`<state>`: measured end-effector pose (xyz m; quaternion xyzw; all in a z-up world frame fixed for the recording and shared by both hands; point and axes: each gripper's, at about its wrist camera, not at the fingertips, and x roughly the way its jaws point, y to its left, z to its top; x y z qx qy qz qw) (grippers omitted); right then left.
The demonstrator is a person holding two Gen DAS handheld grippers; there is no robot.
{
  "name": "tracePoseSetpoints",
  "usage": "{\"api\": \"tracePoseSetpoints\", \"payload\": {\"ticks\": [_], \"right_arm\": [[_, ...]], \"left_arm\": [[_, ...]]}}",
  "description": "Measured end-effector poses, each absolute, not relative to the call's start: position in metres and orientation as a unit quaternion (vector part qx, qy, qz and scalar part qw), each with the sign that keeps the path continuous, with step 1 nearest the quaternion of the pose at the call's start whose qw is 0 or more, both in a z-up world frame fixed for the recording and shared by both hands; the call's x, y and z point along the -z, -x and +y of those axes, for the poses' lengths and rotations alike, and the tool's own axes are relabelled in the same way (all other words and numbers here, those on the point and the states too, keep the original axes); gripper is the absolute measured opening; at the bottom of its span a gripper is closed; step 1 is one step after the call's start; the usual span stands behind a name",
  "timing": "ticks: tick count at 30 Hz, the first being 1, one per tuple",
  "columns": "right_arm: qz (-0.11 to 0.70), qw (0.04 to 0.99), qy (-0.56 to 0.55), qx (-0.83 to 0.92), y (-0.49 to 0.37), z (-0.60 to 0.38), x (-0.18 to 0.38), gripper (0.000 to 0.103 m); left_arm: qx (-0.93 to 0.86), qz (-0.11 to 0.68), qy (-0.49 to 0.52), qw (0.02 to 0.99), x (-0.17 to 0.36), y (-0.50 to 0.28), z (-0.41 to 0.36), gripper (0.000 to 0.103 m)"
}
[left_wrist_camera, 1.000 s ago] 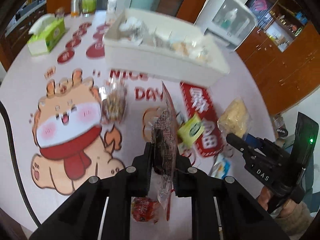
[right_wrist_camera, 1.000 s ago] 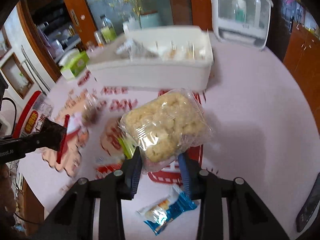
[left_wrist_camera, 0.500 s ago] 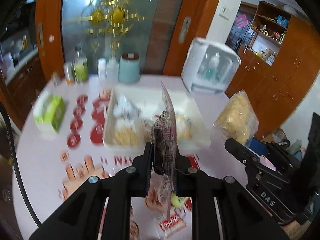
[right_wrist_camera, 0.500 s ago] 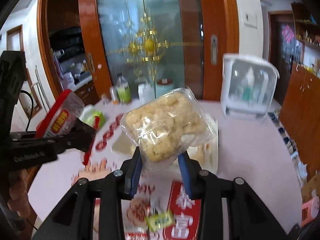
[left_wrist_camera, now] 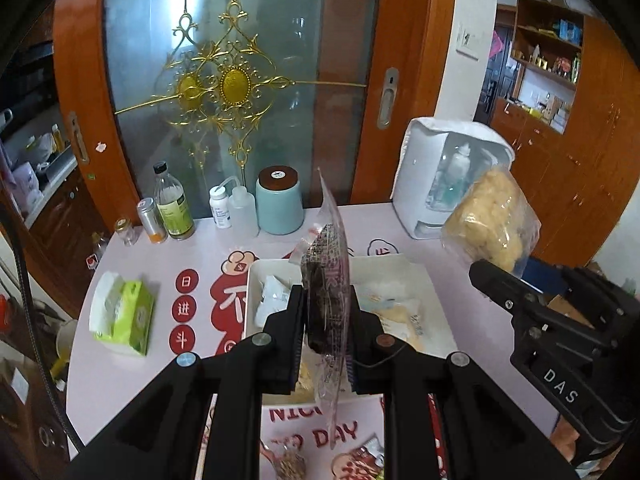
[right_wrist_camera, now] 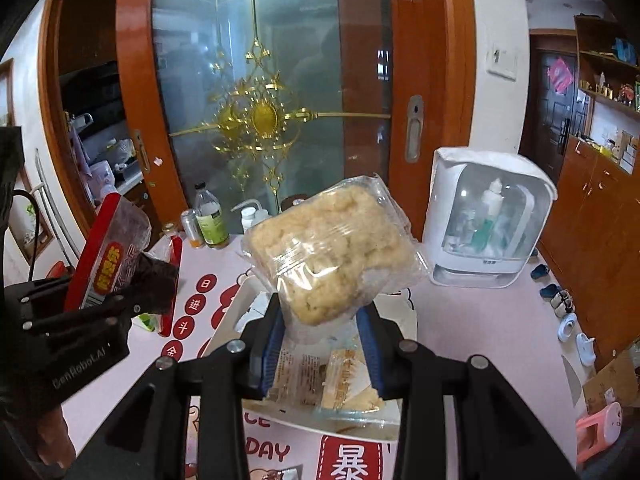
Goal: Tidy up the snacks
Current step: 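Carry both snacks over the white tray and open both tools, then withdraw both open tools from the tray back over the table snacks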
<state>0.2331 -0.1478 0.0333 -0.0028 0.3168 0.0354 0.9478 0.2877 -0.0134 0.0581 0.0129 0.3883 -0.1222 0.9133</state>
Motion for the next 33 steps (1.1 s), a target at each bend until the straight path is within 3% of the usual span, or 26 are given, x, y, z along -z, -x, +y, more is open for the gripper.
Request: {"api": "tracePoseSetpoints", "payload": {"ticks": [7, 9, 10, 11, 14, 33], "right_arm": [[0.391, 0.919, -0.017, -0.052, -0.283, -0.15, 0.007, 0.039], [0.414, 0.906, -0.043, -0.073, -0.293, -0.153, 0.022, 0.042], [0.424, 0.9, -0.054, -0.085, -0.296, -0.154, 0.029, 0.047], [0.434, 0.893, -0.069, -0.094, -0.3, -0.157, 0.036, 0.047], [0.445, 0.885, -0.088, -0.099, -0.301, -0.162, 0.046, 0.049], [0.414, 0.9, -0.066, -0.116, -0.258, -0.16, 0.029, 0.053]], "left_arm": [[0.113, 0.42, -0.034, 0.9, -0.018, -0.329, -0.023, 0.019], [0.113, 0.429, -0.036, 0.895, -0.005, -0.338, -0.023, 0.035], [0.116, 0.431, -0.036, 0.894, -0.001, -0.342, -0.023, 0.058], [0.107, 0.431, -0.04, 0.895, 0.004, -0.346, -0.022, 0.07], [0.094, 0.437, -0.034, 0.894, 0.014, -0.354, -0.013, 0.088], [0.081, 0.421, -0.018, 0.903, -0.013, -0.316, 0.0, 0.088]]}}
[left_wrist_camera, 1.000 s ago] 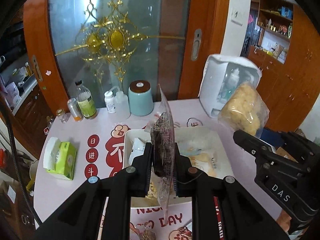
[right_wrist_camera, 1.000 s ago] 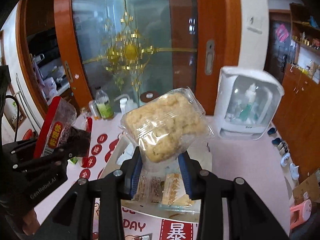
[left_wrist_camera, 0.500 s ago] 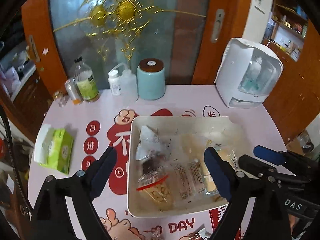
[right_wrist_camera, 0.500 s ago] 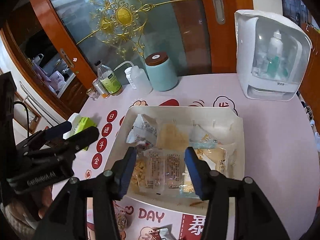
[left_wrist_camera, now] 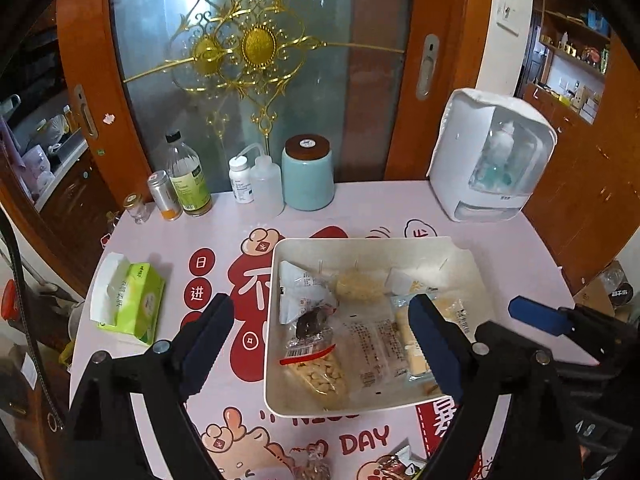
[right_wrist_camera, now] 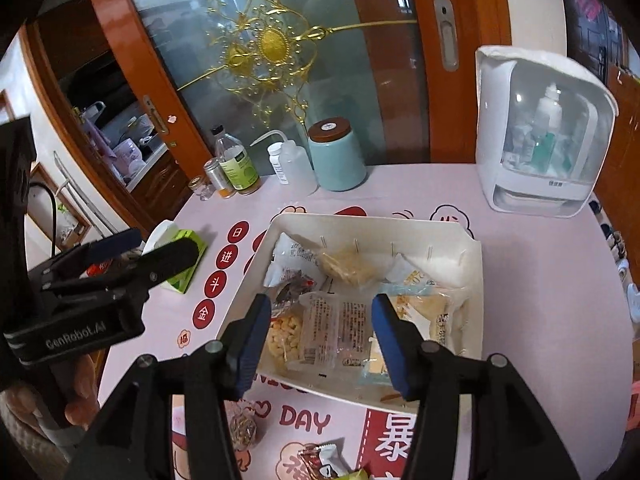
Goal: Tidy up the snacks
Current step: 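Withdraw both open tools from the tray back over the table snacks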
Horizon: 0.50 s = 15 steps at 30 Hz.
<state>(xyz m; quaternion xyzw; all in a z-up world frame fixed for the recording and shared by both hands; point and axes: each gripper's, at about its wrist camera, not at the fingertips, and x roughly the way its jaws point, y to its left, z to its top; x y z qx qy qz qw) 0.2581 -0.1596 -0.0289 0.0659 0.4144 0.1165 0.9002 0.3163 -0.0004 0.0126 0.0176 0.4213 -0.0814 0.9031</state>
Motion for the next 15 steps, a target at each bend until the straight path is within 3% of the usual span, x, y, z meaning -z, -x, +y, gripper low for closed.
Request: {"api": "tracePoseSetpoints", "payload": {"ticks": [15], "right_arm": [[0.365, 0.924, -0.022, -0.113, -0.188, -0.162, -0.002, 0.053]], "left_arm": [[0.086, 0.389, -0.011, 0.917, -0.05, -0.248, -0.017, 0.088]]}}
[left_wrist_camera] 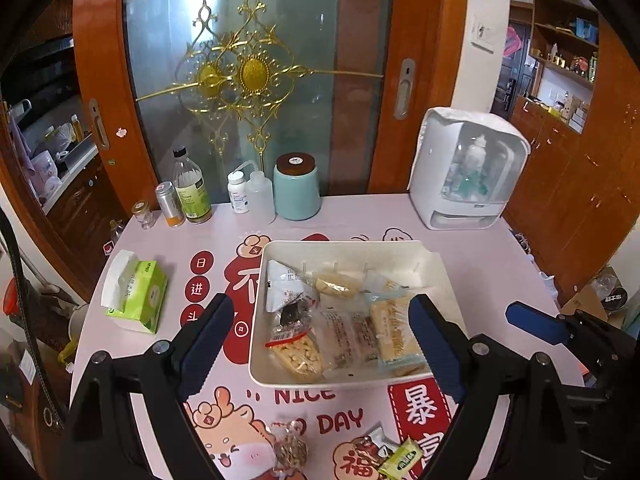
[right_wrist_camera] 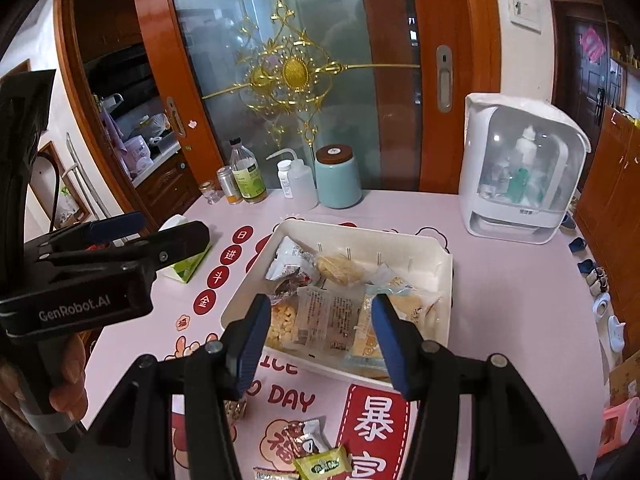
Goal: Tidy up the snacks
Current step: 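Withdraw both open tools from the tray back over the table snacks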
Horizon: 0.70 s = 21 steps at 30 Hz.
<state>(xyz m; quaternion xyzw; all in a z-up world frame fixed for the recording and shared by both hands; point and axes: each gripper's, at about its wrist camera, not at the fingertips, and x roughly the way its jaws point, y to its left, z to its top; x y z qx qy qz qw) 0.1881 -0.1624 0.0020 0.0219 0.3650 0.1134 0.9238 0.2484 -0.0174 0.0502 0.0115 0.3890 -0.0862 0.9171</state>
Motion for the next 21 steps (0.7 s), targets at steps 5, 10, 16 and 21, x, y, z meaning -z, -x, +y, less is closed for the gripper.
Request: {"api": "tracePoseSetpoints", "payload": {"ticks": [5, 10, 16, 21], "right_arm": [[0.349, 0.93, -0.021, -0.113, -0.165, -0.169, -0.01, 0.053], [0.334, 0.935, -0.026, -0.115, -0.141, -0.176, -0.015, 0.053], [0.32, 0.941, -0.025, -0.111, -0.116, -0.18, -0.014, 0.063], [0.318, 0.942, -0.019, -0.109, -0.098, -0.183, -0.005, 0.065]], "left_arm": [[0.094, 0.379, -0.009, 0.921, -0.062, -0.218, -0.019, 0.089], [0.104, 0.371, -0.005, 0.923, -0.07, -0.188, -0.02, 0.089], [0.115, 0.365, 0.001, 0.924, -0.071, -0.153, -0.02, 0.091], [0.119, 0.372, 0.005, 0.921, -0.058, -0.129, -0.019, 0.091]]}}
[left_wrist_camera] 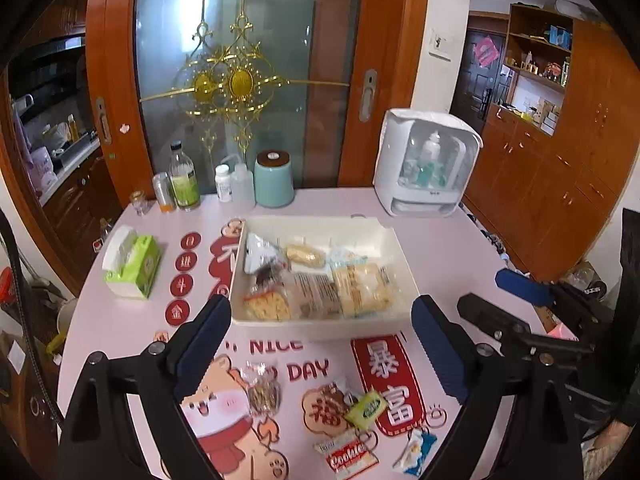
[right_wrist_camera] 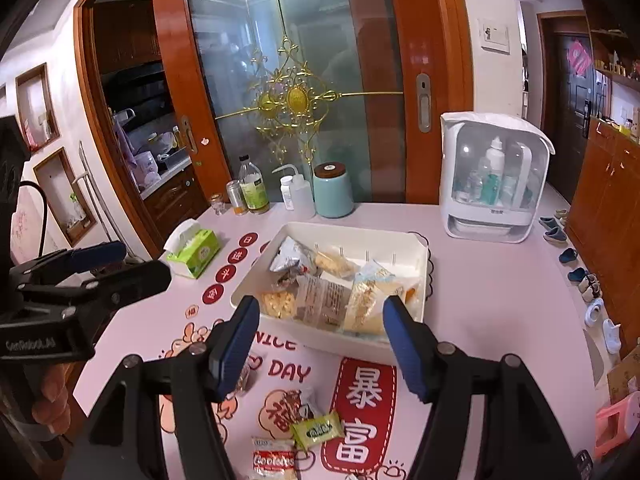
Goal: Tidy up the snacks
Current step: 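Withdraw both open tools from the tray back over the table snacks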
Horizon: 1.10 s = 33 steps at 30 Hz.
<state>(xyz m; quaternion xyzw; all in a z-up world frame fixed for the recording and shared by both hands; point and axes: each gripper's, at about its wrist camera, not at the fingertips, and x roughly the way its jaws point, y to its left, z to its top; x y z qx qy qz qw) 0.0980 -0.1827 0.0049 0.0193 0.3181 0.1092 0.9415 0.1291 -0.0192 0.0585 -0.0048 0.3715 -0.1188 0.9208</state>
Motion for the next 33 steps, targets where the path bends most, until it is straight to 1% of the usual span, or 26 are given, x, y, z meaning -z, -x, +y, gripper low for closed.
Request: {"api": "tracePoseSetpoints", "payload": {"ticks": [7, 16, 33], "right_arm": [[0.342, 0.934, -0.016, -0.101, -0.082, -0.185, 0.025, 0.065], [0.393, 0.916, -0.02, -0.084, -0.076, -0.187, 0.074, 0.065], [0.467, 0.879, -0.03, -0.092, -0.069, -0.196, 0.146, 0.065]], "left_arm": [[0.109, 0.396, 0.003, 0.912, -0.018, -0.099, -0.017, 0.091], [0.084, 0.458, 0.008, 0.885, 0.056, -0.072, -0.012, 0.091], [0.036, 0.562, 0.05, 0.825, 0.162, -0.054, 0.019, 0.091]]}}
